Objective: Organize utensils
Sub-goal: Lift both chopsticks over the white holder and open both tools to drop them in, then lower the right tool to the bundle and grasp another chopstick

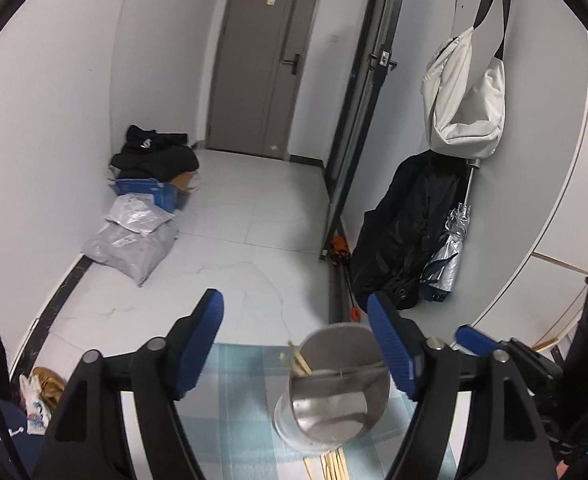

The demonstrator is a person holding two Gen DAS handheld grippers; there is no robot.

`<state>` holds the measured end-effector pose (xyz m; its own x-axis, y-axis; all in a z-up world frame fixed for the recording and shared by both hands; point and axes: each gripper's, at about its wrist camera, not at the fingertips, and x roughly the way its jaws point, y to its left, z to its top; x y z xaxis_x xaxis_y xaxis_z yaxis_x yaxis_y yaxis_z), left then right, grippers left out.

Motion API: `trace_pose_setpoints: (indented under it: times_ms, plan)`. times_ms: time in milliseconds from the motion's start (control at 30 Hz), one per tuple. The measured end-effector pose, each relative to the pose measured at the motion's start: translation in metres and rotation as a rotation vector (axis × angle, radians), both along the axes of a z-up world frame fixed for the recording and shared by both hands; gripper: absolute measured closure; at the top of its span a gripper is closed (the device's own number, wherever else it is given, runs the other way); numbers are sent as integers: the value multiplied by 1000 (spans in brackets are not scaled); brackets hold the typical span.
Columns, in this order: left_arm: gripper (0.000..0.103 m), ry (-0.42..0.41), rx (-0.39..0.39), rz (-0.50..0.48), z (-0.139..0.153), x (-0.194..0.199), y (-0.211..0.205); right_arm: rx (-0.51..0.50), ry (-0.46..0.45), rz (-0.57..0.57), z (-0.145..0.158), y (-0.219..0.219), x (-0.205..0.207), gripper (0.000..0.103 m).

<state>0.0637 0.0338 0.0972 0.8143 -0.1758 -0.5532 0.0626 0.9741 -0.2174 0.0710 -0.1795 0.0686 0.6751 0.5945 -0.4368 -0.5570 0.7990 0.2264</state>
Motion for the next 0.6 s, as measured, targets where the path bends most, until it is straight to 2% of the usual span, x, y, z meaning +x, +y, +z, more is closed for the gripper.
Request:
trace_pose_setpoints:
  times_ms: [33,100,233,500,600]
  plan:
    - [29,-6,5,15,1,-7,-1,7,-7,-10,3,-3,-6,53]
    - [21,-10,14,31,3,-16,-3,16,-23,-36,8,-7,-18,45]
    - [18,-37,25,45,4,-42,-10,37,-46,-75,14,-11,-42,35]
    - [6,-52,-6,82,-14,-75,-12,42,-59,-135,7,-18,-87,24]
    - [5,-59,-6,95,-24,-82,-14,35,-47,-155,-1,-22,-100,22]
